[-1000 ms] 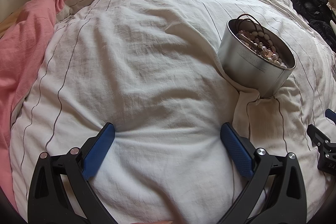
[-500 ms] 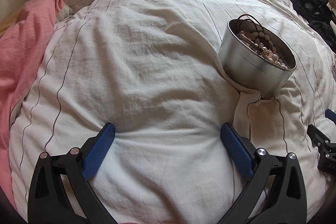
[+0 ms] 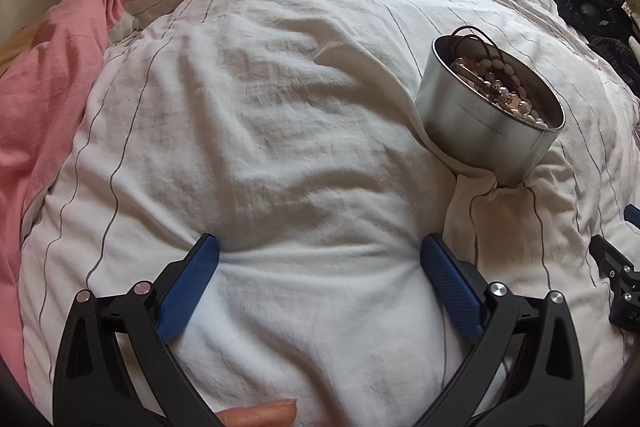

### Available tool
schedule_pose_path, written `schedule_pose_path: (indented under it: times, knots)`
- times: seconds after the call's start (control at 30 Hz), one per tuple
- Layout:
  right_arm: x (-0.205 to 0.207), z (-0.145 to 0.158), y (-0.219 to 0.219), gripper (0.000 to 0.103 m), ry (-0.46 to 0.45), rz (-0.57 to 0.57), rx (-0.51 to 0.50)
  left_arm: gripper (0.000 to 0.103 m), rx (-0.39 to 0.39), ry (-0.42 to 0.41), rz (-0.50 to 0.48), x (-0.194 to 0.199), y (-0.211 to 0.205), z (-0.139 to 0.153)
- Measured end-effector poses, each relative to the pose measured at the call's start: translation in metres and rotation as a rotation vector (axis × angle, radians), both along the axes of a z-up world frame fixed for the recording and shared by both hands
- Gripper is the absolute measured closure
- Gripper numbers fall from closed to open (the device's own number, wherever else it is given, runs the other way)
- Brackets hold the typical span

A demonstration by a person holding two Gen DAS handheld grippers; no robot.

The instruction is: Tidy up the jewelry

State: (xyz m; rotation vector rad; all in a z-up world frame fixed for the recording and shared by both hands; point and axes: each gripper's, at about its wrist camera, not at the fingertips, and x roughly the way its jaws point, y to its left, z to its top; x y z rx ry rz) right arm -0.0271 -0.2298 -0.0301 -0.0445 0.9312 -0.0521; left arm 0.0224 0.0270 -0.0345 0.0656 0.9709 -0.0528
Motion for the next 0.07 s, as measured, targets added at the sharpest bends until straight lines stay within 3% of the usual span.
schedule_pose_path:
  times: [0.07]
  knots:
    - [-0.0040, 0.0024, -0.0012, 0.007, -0.016, 0.000, 0.004, 0.006, -0.002, 0.000, 0.000, -0.0005, 0.0005, 0.0003]
